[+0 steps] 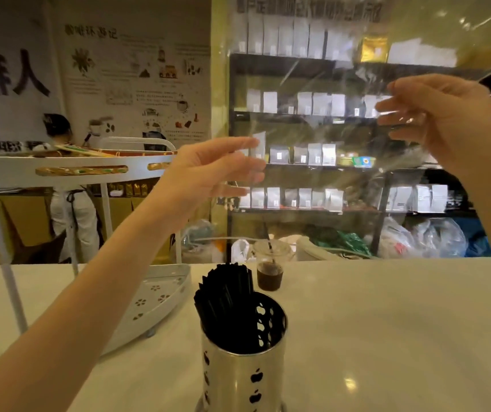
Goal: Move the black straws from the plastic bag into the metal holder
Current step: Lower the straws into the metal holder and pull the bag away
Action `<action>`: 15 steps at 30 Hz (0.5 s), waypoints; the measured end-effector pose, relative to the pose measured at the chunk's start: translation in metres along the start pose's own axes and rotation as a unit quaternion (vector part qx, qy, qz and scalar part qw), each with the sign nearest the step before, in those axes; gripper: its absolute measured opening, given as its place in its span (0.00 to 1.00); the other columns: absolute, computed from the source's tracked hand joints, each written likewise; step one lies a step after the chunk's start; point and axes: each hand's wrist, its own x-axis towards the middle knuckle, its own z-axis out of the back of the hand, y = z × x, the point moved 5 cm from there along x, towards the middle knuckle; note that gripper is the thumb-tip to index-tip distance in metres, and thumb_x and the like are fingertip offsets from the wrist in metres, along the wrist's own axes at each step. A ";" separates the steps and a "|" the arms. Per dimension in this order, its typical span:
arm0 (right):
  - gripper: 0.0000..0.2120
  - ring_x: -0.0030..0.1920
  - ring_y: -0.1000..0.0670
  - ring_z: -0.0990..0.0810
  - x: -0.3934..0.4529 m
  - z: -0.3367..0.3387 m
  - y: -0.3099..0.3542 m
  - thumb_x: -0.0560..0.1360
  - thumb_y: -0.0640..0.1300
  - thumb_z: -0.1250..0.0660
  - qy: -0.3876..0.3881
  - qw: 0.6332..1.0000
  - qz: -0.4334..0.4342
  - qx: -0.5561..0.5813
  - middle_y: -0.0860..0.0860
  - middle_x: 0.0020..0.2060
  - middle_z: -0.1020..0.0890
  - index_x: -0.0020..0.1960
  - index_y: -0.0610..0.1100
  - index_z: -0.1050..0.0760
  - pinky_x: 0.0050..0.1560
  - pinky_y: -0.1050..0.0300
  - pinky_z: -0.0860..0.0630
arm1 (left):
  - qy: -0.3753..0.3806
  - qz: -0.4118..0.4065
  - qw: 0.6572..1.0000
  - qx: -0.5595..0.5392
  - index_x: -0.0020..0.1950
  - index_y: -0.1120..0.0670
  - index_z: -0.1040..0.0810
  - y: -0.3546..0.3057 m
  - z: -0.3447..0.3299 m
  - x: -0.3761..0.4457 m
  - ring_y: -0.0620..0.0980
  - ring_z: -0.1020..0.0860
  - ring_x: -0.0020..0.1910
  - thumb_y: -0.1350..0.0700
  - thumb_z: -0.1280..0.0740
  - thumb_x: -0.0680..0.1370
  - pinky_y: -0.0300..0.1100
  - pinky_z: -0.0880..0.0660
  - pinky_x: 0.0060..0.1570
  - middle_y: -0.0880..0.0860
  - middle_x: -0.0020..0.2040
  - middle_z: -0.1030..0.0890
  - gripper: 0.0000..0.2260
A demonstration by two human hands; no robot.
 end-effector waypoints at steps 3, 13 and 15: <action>0.08 0.29 0.57 0.18 0.002 0.021 -0.014 0.64 0.51 0.28 -0.034 0.998 -0.045 -0.012 0.55 0.30 0.15 0.39 0.47 0.21 0.26 0.67 0.24 | 0.016 0.004 1.000 -0.010 0.56 0.49 0.24 0.003 -0.018 -0.003 0.47 0.17 0.46 0.57 0.37 0.73 0.41 0.19 0.42 0.49 0.46 0.15 0.12; 0.14 0.20 0.59 0.27 -0.039 0.088 -0.081 0.63 0.50 0.23 -0.131 0.940 -0.235 -0.210 0.54 0.23 0.22 0.33 0.44 0.26 0.21 0.68 0.31 | 0.025 -0.005 0.995 0.096 0.70 0.38 0.61 0.023 -0.108 -0.027 0.31 0.21 0.35 0.65 0.37 0.75 0.25 0.28 0.28 0.48 0.49 0.22 0.40; 0.18 0.16 0.57 0.32 -0.052 0.093 -0.100 0.63 0.48 0.22 -0.124 0.932 -0.238 -0.244 0.54 0.16 0.27 0.29 0.44 0.31 0.18 0.68 0.36 | 0.042 -0.005 0.992 0.115 0.67 0.33 0.59 0.031 -0.127 -0.037 0.38 0.19 0.35 0.64 0.38 0.76 0.30 0.24 0.29 0.50 0.55 0.23 0.38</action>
